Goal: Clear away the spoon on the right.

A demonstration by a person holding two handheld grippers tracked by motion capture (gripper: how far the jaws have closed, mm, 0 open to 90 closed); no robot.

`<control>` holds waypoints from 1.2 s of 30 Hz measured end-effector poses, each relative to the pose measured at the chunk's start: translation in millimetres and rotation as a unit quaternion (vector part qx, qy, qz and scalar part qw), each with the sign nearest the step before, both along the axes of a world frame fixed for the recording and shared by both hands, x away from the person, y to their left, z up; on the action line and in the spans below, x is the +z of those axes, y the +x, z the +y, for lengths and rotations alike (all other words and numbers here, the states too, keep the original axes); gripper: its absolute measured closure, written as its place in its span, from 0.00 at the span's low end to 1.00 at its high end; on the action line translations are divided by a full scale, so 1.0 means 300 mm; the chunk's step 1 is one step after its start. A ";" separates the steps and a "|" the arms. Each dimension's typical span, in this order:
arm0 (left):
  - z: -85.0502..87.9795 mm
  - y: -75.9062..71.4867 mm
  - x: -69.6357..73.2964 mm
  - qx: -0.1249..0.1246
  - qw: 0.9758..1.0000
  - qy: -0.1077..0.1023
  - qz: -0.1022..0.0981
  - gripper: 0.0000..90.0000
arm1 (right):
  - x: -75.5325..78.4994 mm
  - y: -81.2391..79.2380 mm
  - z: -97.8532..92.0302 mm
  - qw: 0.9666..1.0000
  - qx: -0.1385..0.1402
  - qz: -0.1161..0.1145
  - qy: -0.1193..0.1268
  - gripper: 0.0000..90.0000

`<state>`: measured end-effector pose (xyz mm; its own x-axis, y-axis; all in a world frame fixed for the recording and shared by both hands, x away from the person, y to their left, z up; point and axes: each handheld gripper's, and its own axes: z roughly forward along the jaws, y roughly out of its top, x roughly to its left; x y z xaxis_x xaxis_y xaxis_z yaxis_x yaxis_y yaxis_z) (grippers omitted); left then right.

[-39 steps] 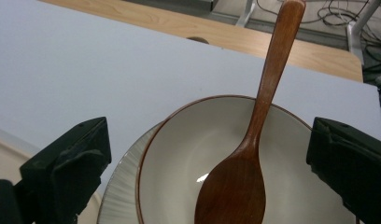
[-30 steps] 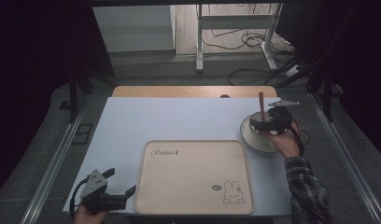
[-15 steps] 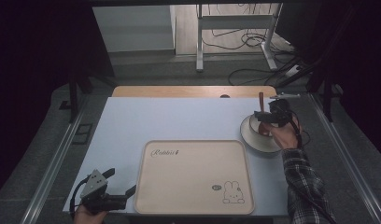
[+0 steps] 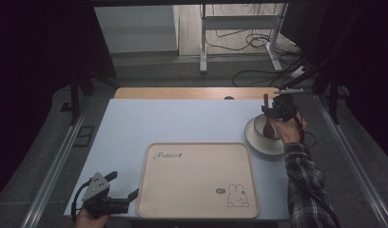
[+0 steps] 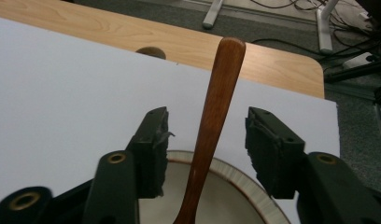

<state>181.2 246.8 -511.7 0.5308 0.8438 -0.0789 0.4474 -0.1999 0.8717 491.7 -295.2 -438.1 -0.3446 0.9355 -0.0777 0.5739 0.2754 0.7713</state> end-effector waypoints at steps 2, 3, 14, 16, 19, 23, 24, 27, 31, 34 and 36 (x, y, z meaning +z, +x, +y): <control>0.000 0.000 0.000 -0.001 1.000 0.000 0.000 0.00 | 0.003 0.020 0.002 1.000 -0.002 0.004 0.004 0.60; 0.000 0.000 0.000 -0.001 1.000 0.000 0.000 0.00 | 0.003 0.020 0.002 1.000 -0.002 0.004 0.004 0.60; -0.001 -0.001 0.000 -0.001 1.000 0.002 0.000 0.00 | -0.009 0.086 -0.002 0.999 -0.027 0.031 0.019 0.64; -0.002 -0.001 0.000 -0.002 1.000 0.002 0.000 0.00 | -0.013 0.095 -0.004 0.999 -0.028 0.040 0.022 0.69; -0.003 -0.001 0.000 -0.002 1.000 0.003 0.000 0.00 | -0.016 0.100 -0.003 0.998 -0.026 0.046 0.021 0.74; -0.004 -0.001 0.000 -0.003 1.000 0.003 0.000 0.00 | -0.013 0.105 -0.002 0.996 -0.026 0.074 0.043 0.87; -0.004 -0.001 0.000 -0.003 1.000 0.003 0.000 0.00 | -0.013 0.105 -0.002 0.996 -0.026 0.074 0.043 0.87; -0.005 -0.001 0.000 -0.003 1.000 0.004 0.000 0.00 | 0.005 0.100 0.009 0.996 -0.012 0.080 0.039 0.88; -0.006 -0.001 0.000 -0.004 1.000 0.005 0.001 0.00 | 0.039 0.091 0.016 0.997 0.000 0.072 0.035 0.88; -0.007 0.000 0.000 -0.005 1.000 0.007 0.001 0.00 | 0.065 0.083 0.022 0.997 0.009 0.068 0.032 0.88; -0.008 0.000 0.000 -0.005 1.000 0.008 0.000 0.00 | 0.073 0.080 0.024 0.997 0.012 0.066 0.031 0.88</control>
